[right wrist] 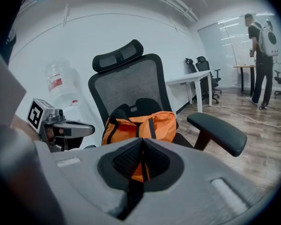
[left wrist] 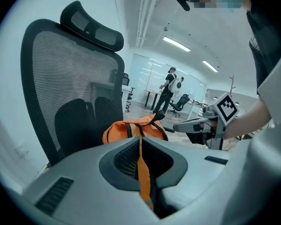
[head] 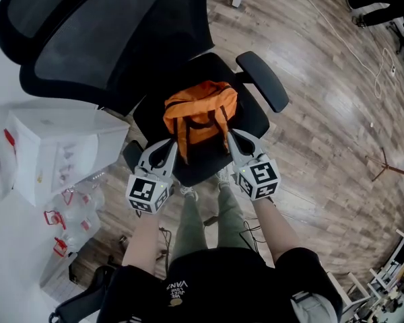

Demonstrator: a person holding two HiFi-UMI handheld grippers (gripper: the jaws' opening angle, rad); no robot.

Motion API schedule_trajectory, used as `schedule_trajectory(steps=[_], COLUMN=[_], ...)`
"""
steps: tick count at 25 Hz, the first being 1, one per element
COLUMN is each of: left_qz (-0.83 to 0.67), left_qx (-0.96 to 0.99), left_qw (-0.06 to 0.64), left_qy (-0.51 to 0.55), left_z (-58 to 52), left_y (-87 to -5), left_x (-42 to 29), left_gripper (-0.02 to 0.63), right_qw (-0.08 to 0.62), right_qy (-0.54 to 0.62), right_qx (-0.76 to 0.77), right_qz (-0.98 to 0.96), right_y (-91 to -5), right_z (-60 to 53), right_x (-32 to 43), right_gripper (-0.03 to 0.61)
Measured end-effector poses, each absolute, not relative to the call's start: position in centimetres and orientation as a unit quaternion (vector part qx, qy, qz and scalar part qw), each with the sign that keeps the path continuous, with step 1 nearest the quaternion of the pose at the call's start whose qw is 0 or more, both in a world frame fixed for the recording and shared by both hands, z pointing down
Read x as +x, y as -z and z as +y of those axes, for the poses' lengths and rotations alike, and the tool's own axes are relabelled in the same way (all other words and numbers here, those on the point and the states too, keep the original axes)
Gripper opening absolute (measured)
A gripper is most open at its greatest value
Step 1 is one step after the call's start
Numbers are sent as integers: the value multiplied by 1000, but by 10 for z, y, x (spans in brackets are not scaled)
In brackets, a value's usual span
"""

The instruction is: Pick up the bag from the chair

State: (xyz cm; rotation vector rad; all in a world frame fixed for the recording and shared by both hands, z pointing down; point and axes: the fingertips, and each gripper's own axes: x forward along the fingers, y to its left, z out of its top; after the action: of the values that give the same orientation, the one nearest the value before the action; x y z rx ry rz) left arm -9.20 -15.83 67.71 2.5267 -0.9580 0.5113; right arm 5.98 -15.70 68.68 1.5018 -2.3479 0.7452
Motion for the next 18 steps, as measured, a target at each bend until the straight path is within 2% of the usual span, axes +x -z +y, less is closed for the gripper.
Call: schedule_trajectory(steps=[5, 6, 7, 8, 9, 11, 12, 15, 18], left_qz=[-351, -353, -355, -355, -354, -349, -346, -338, -342], left_qx=[892, 889, 887, 886, 886, 886, 887, 885, 877], left_qw=[208, 212, 216, 221, 225, 234, 238, 249, 265], left_qy=[-197, -199, -199, -199, -197, -194, -194, -200, -209], left_z=[-160, -160, -160, -159, -158, -156, -154, -148, -147], left_y=[-697, -700, -703, -705, -708, -713, -716, -726, -739], left_x=[-97, -99, -99, -100, -99, -97, -95, -93, -93], left_gripper=[25, 51, 58, 61, 74, 168, 193, 229, 256], right_qw=[132, 133, 134, 134, 136, 140, 143, 153, 166], right_qy=[-265, -267, -271, -275, -279, -282, -283, -287, -291], right_qx=[511, 511, 510, 509, 508, 505, 503, 493, 480], right_qz=[-807, -806, -805, -804, -804, -804, -804, -807, -811], right_y=[-701, -703, -706, -708, -711, -717, -719, -727, -737], right_z=[-159, -159, -159, -159, -159, -160, -160, -159, -158], right_x=[60, 61, 61, 61, 61, 61, 61, 59, 56], right_gripper=[0, 0, 36, 131, 149, 149, 149, 157, 206])
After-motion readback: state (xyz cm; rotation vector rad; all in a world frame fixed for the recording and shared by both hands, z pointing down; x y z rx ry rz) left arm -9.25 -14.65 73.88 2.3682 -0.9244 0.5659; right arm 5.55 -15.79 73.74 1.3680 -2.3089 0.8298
